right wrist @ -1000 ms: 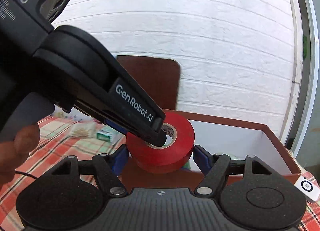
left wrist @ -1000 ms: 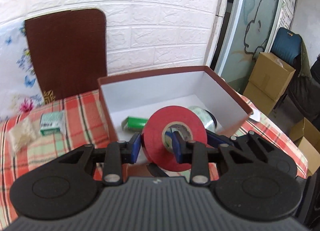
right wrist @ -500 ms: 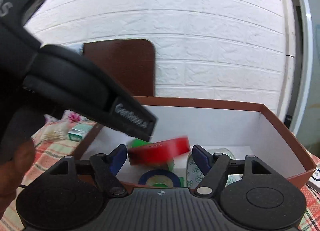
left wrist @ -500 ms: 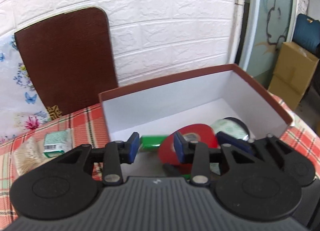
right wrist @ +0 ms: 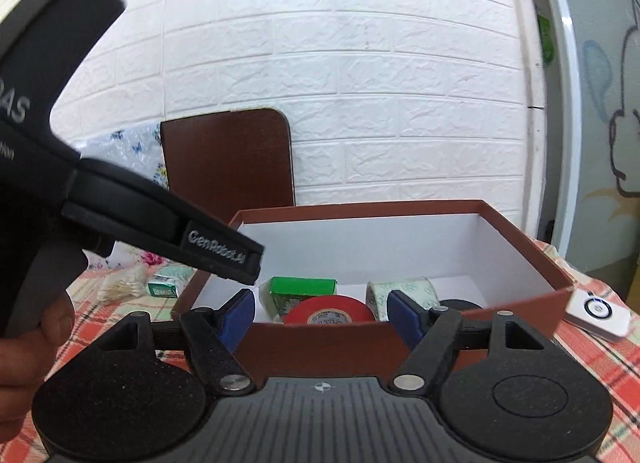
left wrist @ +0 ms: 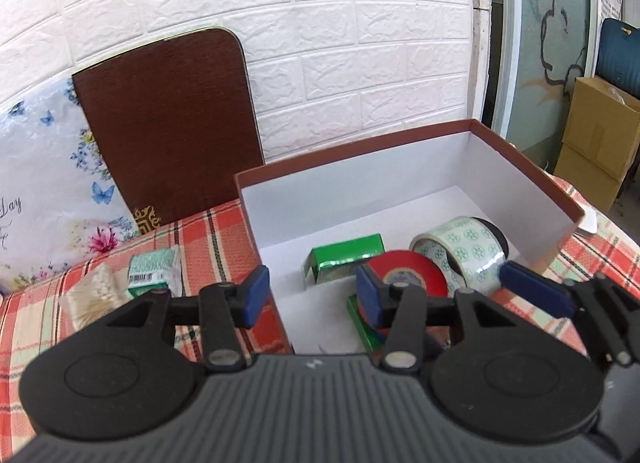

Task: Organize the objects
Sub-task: 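Carry the red tape roll into the brown box and open the right gripper, then withdraw the right gripper and move it toward the yellow-and-blue marker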

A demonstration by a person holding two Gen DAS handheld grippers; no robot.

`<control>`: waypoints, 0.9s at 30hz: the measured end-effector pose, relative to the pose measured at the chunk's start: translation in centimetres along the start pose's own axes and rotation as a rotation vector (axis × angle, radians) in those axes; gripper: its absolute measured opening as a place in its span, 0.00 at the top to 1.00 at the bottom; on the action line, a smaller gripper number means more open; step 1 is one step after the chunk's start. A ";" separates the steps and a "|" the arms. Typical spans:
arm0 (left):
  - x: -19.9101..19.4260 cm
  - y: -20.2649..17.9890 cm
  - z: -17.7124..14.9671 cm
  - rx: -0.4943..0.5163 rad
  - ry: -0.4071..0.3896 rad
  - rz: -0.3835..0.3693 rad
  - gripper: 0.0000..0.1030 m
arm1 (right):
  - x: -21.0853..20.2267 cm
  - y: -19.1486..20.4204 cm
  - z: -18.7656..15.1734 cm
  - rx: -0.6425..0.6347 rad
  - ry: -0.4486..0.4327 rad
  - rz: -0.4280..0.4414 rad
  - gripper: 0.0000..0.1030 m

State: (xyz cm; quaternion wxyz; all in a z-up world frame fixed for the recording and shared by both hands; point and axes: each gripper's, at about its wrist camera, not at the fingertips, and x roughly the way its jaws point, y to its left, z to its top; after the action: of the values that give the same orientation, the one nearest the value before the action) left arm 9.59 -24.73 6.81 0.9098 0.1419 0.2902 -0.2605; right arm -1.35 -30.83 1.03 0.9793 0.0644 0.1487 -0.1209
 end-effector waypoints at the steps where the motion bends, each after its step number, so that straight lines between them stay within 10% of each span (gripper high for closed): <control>1: -0.4 0.0 -0.3 -0.005 0.001 0.002 0.51 | -0.5 -0.3 -0.1 0.016 0.001 0.002 0.29; 22: -4.5 1.0 -6.7 -0.055 0.063 0.027 0.44 | -6.2 0.6 -3.3 0.069 0.094 0.048 0.28; 27: -5.6 1.2 -7.9 -0.058 0.052 0.066 0.26 | -6.2 0.4 -3.7 0.090 0.139 0.047 0.21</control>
State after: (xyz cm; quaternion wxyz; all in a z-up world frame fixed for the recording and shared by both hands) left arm 2.76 -18.36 4.10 0.9137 0.1318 0.3164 -0.2183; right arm -8.05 -28.49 -0.52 0.9654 0.1199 0.2092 -0.0996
